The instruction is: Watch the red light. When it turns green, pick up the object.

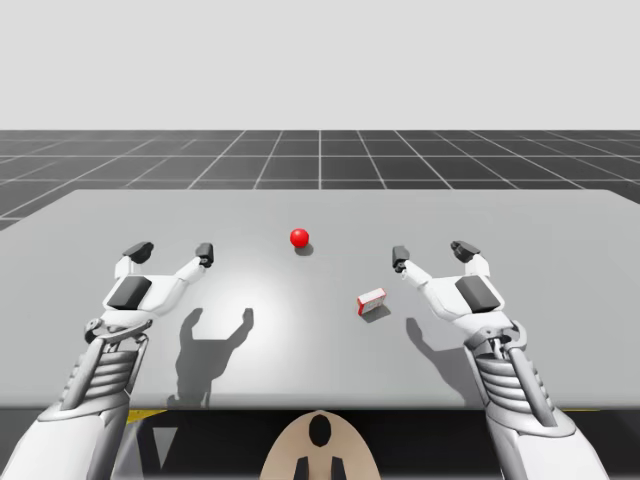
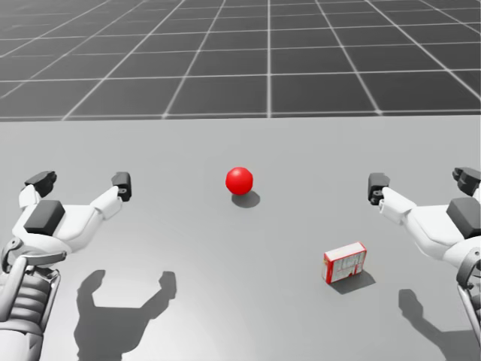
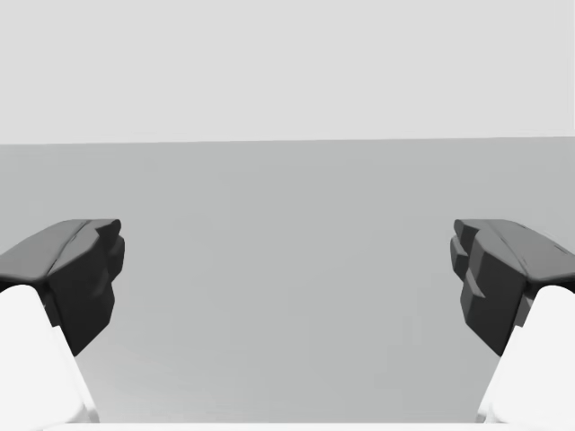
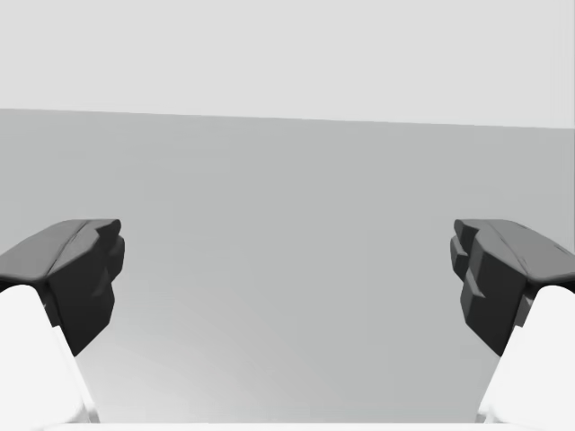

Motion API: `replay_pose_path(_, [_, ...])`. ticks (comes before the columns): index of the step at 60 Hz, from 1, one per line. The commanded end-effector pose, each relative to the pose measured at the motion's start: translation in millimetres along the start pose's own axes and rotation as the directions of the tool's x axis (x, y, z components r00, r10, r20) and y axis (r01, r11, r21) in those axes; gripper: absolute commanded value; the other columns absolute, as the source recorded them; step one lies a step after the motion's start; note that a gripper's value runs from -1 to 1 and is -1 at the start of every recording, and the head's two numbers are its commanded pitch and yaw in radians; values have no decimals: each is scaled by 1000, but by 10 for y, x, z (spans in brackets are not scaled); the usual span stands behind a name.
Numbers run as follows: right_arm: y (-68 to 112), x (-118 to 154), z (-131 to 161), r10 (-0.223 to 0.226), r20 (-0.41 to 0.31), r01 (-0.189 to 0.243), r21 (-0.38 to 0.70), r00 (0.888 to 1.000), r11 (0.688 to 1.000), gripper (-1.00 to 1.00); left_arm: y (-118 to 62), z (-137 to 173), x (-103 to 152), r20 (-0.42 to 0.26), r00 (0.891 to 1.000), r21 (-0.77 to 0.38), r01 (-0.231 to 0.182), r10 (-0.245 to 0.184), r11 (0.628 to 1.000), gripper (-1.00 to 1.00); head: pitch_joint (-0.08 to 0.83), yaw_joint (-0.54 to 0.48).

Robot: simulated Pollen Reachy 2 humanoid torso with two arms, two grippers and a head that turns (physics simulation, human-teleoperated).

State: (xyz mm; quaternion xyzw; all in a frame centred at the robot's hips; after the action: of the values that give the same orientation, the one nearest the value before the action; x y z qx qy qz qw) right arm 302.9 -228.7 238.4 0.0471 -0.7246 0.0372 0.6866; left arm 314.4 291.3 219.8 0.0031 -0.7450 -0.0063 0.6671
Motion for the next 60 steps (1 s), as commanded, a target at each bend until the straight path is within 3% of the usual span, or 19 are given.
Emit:
replay_pose_path(1, [13,-7,3,-6,-1,6,0,1000,1000,-1000,1,2,2,1,1000,0,1,-1,1000,-1000,477,84])
replay_pose_path(60, [14,-9,-2,1,3,-1,-1,1000,1000,-1000,-8,1,0,3,1000,1,9,-9,1000,-1000,480,87])
